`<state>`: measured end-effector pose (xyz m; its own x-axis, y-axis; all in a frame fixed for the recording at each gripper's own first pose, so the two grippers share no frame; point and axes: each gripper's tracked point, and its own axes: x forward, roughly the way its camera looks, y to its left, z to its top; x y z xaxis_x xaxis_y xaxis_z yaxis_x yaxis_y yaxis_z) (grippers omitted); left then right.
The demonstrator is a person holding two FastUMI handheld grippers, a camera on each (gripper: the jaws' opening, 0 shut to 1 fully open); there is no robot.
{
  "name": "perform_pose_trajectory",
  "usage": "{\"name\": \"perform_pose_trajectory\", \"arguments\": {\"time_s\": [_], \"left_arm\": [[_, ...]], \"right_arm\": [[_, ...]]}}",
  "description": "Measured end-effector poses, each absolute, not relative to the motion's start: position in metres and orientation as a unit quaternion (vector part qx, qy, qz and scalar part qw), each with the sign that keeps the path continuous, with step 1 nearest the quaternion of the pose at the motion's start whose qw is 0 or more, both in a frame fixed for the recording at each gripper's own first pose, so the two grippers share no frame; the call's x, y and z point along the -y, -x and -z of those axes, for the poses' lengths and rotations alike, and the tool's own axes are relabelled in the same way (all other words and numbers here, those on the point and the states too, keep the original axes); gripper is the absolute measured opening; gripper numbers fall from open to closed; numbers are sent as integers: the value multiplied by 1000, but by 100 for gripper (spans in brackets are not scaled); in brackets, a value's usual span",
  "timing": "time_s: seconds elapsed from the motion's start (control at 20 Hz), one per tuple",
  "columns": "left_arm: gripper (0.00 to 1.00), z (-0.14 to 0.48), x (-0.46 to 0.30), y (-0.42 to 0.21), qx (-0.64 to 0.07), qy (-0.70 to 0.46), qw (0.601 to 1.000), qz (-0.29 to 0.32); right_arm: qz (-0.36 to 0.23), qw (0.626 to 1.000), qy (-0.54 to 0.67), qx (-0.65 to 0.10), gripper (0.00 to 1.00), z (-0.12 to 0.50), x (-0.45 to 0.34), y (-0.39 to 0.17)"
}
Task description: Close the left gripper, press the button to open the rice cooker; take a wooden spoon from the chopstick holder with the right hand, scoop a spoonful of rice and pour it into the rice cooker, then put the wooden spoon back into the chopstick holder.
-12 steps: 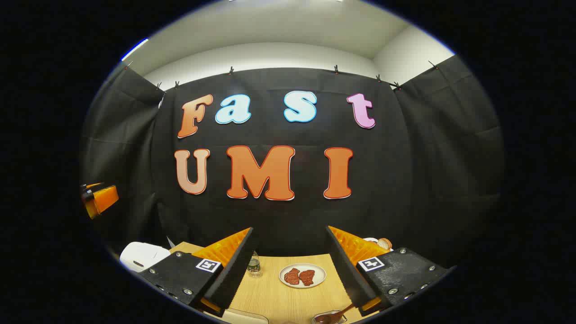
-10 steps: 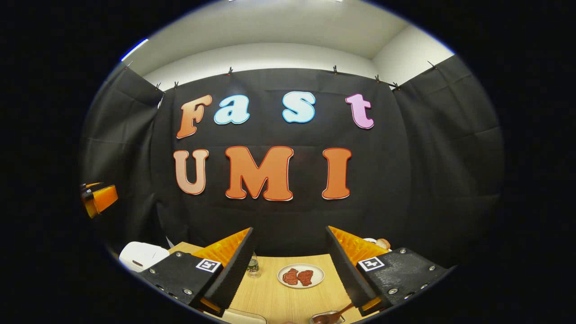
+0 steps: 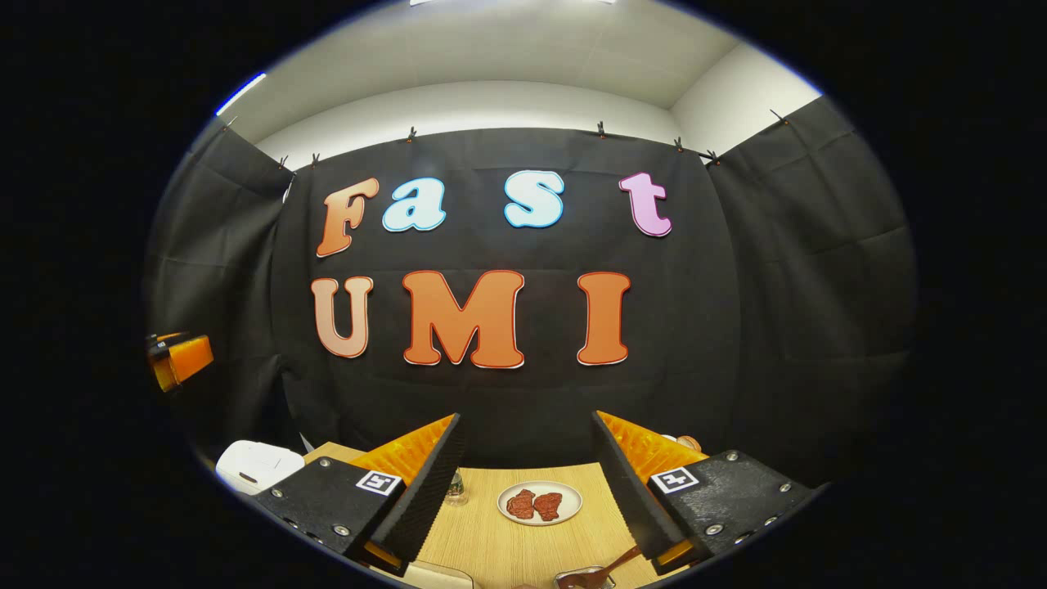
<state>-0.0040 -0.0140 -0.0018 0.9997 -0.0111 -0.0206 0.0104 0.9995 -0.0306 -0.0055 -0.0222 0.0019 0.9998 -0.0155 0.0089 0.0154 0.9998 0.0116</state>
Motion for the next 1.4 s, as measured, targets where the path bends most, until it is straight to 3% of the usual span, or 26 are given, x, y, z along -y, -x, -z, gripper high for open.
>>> {"name": "perform_pose_trajectory", "arguments": {"time_s": [0.8,1.2,1.3,1.4], "left_arm": [[94,23,-10,13,-23,-22,999,9],[98,109,-9,30,-92,-101,990,15],[94,121,-8,34,-102,-105,989,20],[98,130,-10,34,-110,-107,988,19]], "right_arm": [[14,1000,-8,5,95,4,32,2],[29,999,-11,-16,95,25,41,-2],[34,999,-3,-19,98,28,45,-2],[40,999,3,-27,95,35,50,-3]]}}
